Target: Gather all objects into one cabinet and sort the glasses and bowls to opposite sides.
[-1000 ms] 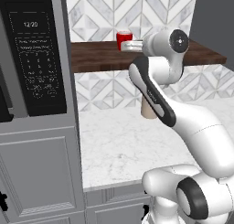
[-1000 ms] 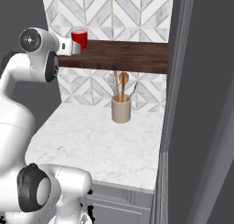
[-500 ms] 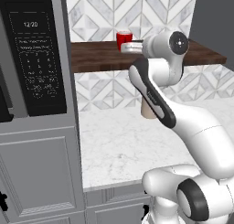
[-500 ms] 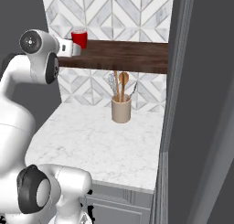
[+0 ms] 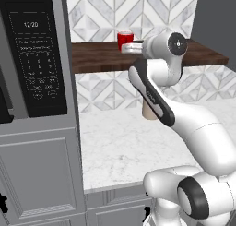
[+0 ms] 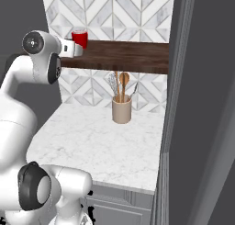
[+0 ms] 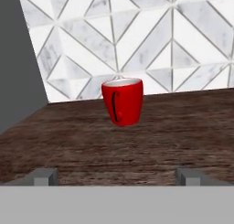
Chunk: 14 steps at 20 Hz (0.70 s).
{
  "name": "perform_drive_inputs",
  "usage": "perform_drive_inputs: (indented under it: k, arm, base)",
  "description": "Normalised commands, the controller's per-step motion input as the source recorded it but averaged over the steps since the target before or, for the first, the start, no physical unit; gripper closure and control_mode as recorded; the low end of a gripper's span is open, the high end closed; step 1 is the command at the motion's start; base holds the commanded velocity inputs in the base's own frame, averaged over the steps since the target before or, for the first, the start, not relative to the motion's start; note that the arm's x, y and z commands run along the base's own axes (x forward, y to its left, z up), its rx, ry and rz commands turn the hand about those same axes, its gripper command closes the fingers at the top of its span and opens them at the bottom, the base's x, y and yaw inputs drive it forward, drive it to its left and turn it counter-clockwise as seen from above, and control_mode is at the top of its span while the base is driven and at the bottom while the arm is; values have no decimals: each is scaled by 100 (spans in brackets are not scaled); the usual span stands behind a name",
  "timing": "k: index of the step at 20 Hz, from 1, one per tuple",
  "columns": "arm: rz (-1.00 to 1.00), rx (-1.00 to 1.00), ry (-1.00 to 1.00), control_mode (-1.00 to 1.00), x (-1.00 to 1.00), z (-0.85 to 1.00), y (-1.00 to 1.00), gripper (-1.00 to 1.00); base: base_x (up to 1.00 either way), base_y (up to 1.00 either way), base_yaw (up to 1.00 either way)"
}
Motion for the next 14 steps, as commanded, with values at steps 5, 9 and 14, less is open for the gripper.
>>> perform_drive_inputs:
  k: [5, 9, 14]
  arm:
    - [-2, 0, 0, -100, 19, 0, 0, -100]
    - [0, 0, 0, -100, 17, 0, 0, -100]
    - [0, 0, 0, -100, 24, 0, 0, -100]
  base:
    - [0, 0, 0]
    - [0, 0, 0]
    - [0, 0, 0]
